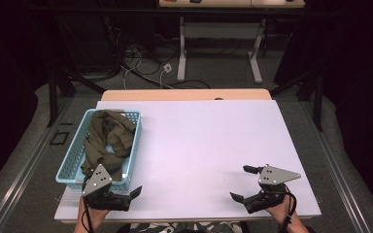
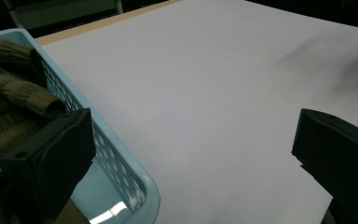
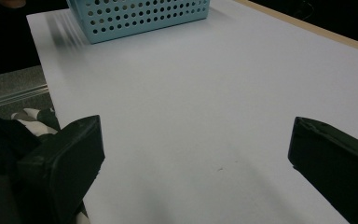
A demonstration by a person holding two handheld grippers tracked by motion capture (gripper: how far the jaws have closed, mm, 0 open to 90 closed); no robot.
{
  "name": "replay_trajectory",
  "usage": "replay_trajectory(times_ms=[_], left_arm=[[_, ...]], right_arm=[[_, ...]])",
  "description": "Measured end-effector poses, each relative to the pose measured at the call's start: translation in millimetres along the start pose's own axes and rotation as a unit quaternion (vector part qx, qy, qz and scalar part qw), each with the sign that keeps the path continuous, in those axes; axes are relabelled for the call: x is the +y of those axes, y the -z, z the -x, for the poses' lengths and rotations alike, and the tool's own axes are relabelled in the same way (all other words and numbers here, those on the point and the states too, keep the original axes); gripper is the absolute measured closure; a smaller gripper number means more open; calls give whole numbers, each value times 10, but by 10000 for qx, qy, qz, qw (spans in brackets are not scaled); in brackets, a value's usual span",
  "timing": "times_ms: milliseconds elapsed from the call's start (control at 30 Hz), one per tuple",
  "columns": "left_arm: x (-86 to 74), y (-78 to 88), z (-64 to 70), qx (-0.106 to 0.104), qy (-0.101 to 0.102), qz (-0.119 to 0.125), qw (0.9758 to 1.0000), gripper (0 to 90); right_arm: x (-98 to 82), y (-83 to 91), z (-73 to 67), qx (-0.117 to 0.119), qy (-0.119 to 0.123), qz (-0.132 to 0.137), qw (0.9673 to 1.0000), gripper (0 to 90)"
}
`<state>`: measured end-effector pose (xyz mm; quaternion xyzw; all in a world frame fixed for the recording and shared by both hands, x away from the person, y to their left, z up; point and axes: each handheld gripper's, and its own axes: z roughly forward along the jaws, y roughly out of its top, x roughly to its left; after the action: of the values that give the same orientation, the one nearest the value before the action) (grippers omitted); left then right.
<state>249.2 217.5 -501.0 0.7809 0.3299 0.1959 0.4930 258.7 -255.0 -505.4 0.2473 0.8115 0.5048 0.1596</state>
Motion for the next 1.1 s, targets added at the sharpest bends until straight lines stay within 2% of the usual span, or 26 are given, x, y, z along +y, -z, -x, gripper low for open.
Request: replay_trajectory(times_ms=[233,633,1100], left_arm=[[19,12,-20,48,-38,-6,10000,0],[25,53,-66,201,44,-25,9998,0],[138,105,-122,379,44,-73,9992,0]], right_arm=[[-5,-20,13,24,-37,-67,10000,25],[-7,-38,15,15,-26,-112,9999,22],[-4,-47,16,-43,-23,-127,9999,21]])
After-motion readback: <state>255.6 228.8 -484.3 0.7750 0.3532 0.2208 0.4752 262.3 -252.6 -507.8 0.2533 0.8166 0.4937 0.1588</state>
